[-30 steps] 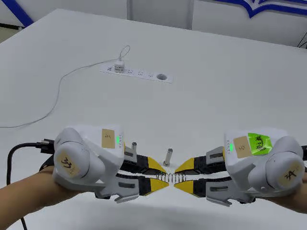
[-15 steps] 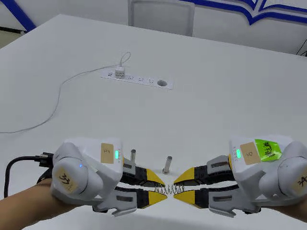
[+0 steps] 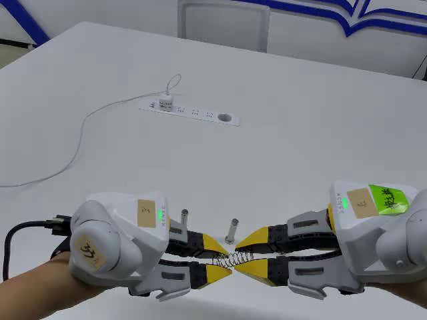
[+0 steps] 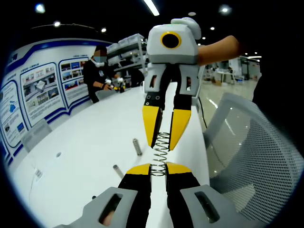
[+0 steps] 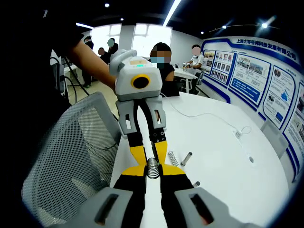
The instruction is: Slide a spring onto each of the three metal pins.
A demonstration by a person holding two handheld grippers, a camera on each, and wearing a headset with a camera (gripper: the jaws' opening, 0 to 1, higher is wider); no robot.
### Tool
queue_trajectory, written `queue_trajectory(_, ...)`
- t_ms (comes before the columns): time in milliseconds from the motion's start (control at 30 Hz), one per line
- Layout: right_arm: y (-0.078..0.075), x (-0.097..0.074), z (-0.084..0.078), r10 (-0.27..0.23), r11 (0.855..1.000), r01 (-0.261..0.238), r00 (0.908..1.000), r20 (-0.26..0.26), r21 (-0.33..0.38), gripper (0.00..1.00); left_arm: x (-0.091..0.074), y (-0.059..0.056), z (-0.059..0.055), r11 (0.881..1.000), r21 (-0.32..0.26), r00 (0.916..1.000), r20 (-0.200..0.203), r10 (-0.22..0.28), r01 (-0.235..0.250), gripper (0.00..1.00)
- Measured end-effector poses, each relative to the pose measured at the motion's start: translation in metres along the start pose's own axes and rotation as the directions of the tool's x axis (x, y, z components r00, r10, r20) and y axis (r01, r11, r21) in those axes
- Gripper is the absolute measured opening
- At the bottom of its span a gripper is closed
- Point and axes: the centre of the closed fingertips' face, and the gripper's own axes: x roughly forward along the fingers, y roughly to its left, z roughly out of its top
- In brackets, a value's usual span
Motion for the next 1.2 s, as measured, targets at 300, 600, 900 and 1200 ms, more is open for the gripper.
queue_trajectory(300,-0.002,0.001,0.01,-0.018,0.998,0.015,0.9983,0.056,0.061,0.11,0.001,0.0,0.003,0.999,-0.045,0.9998,0.021,0.004,-0.003,0.1)
queue_trajectory(600,-0.007,0.0,0.024,-0.05,0.981,0.017,0.9851,0.165,0.195,0.12,0.0,-0.001,0.013,0.997,-0.075,0.9975,0.07,0.009,-0.004,0.1)
queue_trajectory(900,-0.007,0.002,0.028,-0.07,0.983,0.039,0.9836,0.166,0.18,0.11,0.001,0.0,0.015,0.997,-0.077,0.9967,0.077,0.025,-0.019,0.1)
queue_trajectory(1200,-0.01,0.009,0.028,-0.067,0.985,0.042,0.9867,0.148,0.169,0.11,-0.003,0.005,0.008,0.992,-0.115,0.9948,0.082,0.06,-0.05,0.12)
